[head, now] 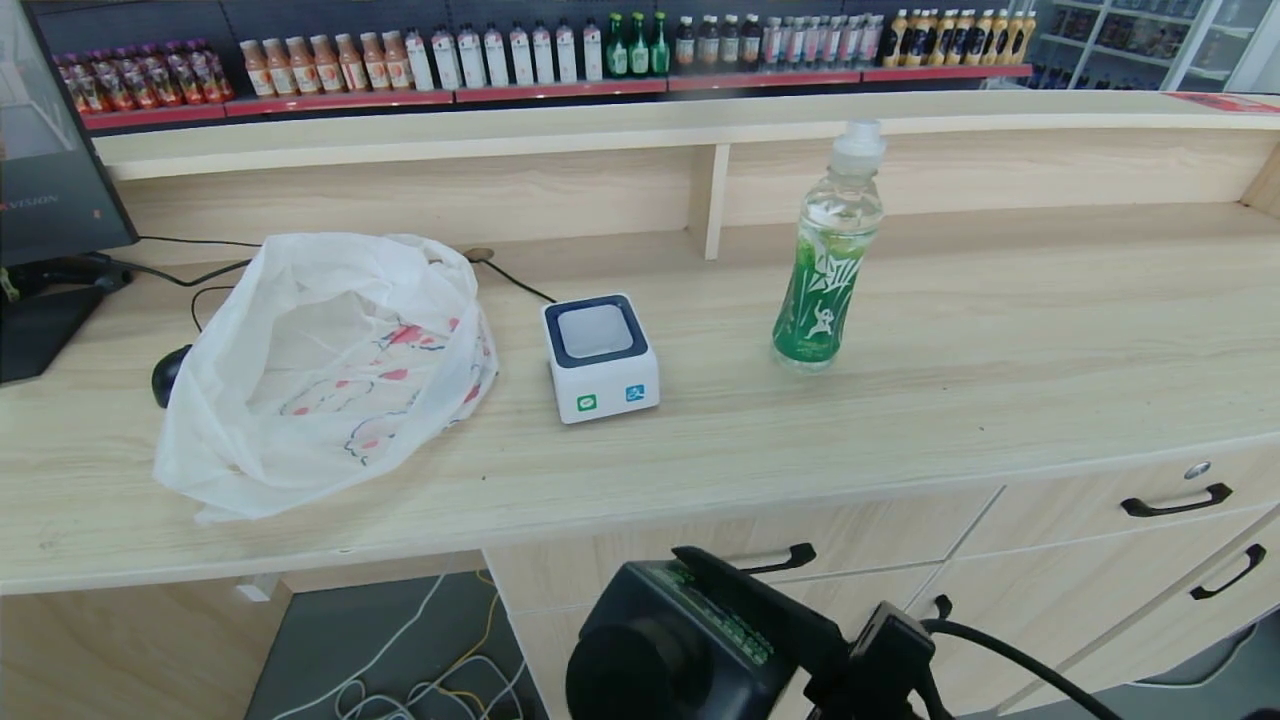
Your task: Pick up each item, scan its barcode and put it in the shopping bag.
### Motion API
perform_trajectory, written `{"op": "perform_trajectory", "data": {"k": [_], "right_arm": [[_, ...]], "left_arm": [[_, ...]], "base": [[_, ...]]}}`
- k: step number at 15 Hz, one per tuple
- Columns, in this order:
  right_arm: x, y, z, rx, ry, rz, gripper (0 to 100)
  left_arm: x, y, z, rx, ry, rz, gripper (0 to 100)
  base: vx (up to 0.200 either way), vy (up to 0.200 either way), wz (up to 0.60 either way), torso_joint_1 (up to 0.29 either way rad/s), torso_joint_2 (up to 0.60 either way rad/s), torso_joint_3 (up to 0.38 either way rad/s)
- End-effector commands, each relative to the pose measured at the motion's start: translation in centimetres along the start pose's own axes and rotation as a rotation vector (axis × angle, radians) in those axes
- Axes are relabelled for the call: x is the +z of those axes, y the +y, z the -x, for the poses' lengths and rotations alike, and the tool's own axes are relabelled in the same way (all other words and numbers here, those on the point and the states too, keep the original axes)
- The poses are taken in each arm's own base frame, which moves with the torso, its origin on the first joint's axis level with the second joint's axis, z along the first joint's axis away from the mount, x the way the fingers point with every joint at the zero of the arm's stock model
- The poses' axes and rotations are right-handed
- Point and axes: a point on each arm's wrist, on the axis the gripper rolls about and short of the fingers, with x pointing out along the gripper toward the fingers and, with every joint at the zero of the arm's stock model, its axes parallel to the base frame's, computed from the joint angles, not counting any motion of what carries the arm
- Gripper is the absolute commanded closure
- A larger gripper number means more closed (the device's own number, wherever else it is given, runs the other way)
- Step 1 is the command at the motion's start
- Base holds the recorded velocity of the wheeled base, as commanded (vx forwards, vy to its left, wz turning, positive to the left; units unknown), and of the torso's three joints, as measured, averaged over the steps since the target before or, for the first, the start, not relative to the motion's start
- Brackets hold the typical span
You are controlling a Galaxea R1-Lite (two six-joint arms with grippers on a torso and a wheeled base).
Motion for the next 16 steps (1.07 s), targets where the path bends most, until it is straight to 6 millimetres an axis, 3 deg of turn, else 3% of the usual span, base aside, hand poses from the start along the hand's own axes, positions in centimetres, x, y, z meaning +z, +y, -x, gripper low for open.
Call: {"op": "perform_trajectory", "data": {"k": [1,4,6,9,12,13,16], "right_arm": [[-1.0,-1.7,-1.1,-0.088,0.041,-0.047,100],[-2.1,-4.1,-3.6,-0.236,0.089,-0.084,100],[-2.2,-4.8,-5.8,-0.331,0.083,-0.243,100],[-4.7,-5.8,-6.3,-0.335,0.106,-0.291,100],[-4.8,-7.1,-11.3,-0.442,-0.029,-0.551,100],[-5.4,-9.2,-13.3,-0.496,-0.120,-0.641,100],[-8.7,-14.0,-13.5,-0.420,-0.216,-0.550,100]], "left_arm": [[0.0,0.0,0.0,0.000,0.001,-0.001,0],[0.0,0.0,0.0,0.000,0.001,-0.001,0],[0.0,0.0,0.0,0.001,0.001,0.001,0],[0.0,0.0,0.0,0.000,0.001,0.001,0],[0.0,0.0,0.0,0.000,0.001,-0.001,0],[0.0,0.0,0.0,0.000,0.001,-0.001,0],[0.0,0.0,0.0,0.000,0.001,-0.001,0]], "base": [[0.000,0.000,0.00,0.000,0.00,0.000],[0.000,0.000,0.00,0.000,0.00,0.000],[0.000,0.000,0.00,0.000,0.00,0.000],[0.000,0.000,0.00,0.000,0.00,0.000],[0.000,0.000,0.00,0.000,0.00,0.000],[0.000,0.000,0.00,0.000,0.00,0.000],[0.000,0.000,0.00,0.000,0.00,0.000]]}}
